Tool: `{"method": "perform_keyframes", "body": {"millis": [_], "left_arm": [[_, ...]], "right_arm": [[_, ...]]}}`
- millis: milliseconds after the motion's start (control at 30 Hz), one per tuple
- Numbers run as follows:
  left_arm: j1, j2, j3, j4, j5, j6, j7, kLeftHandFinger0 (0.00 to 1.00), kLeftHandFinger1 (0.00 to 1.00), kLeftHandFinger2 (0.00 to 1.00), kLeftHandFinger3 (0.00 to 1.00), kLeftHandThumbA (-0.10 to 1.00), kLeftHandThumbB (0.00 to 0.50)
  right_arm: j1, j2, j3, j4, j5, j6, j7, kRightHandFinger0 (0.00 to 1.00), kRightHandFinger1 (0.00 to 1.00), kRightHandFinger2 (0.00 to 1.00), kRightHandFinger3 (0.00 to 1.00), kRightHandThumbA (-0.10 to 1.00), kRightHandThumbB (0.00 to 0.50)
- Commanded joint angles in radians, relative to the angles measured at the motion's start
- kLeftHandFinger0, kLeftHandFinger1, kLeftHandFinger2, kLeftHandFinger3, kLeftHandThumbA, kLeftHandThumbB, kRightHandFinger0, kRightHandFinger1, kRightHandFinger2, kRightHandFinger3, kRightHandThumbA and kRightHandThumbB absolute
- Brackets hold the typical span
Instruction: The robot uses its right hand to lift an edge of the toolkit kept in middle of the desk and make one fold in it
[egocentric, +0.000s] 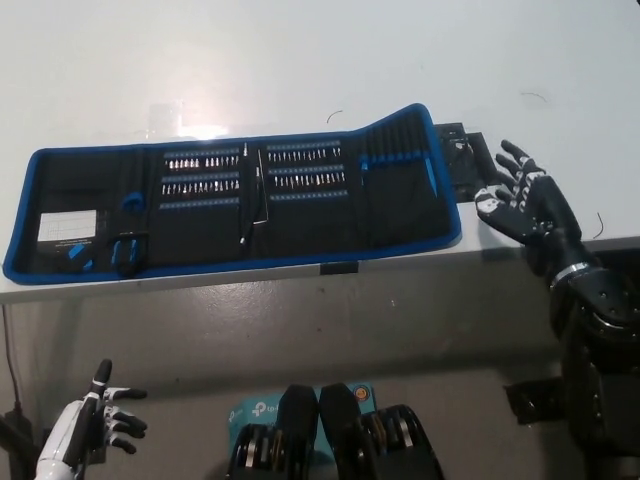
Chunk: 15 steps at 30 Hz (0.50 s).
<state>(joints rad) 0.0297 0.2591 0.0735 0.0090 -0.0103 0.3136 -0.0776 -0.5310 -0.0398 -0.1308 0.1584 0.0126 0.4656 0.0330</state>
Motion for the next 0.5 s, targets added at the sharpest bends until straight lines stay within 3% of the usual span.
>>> {"method": "perform_keyframes", "body": {"millis": [0, 100, 267, 333, 467], "left_arm": [[-0.001, 0.010, 0.009, -0.030, -0.003, -0.005, -0.006, 0.38, 0.41, 0.34, 0.54, 1.00, 0.500], [-0.008, 0.008, 0.011, -0.023, -0.003, -0.016, -0.003, 0.38, 0.41, 0.34, 0.56, 1.00, 0.500], [-0.007, 0.004, 0.007, -0.026, 0.000, -0.014, -0.001, 0.38, 0.40, 0.33, 0.56, 1.00, 0.500], [-0.004, 0.006, 0.010, -0.027, -0.001, -0.008, -0.002, 0.40, 0.42, 0.33, 0.58, 1.00, 0.500], [-0.004, 0.005, 0.016, -0.034, -0.006, -0.004, -0.001, 0.38, 0.40, 0.33, 0.57, 1.00, 0.500]], "right_arm": [[-0.047, 0.020, -0.014, 0.019, 0.011, -0.022, -0.048, 1.00, 1.00, 1.00, 1.00, 0.44, 0.259], [-0.040, 0.033, 0.013, 0.042, -0.017, -0.027, -0.065, 1.00, 1.00, 1.00, 1.00, 0.54, 0.279], [-0.015, 0.063, 0.019, 0.077, -0.020, -0.043, -0.086, 1.00, 1.00, 1.00, 1.00, 0.43, 0.256], [-0.007, 0.086, 0.027, 0.101, -0.024, -0.052, -0.099, 1.00, 1.00, 1.00, 1.00, 0.50, 0.267], [-0.010, 0.115, 0.026, 0.115, -0.014, -0.061, -0.112, 1.00, 1.00, 1.00, 1.00, 0.49, 0.261]]}}
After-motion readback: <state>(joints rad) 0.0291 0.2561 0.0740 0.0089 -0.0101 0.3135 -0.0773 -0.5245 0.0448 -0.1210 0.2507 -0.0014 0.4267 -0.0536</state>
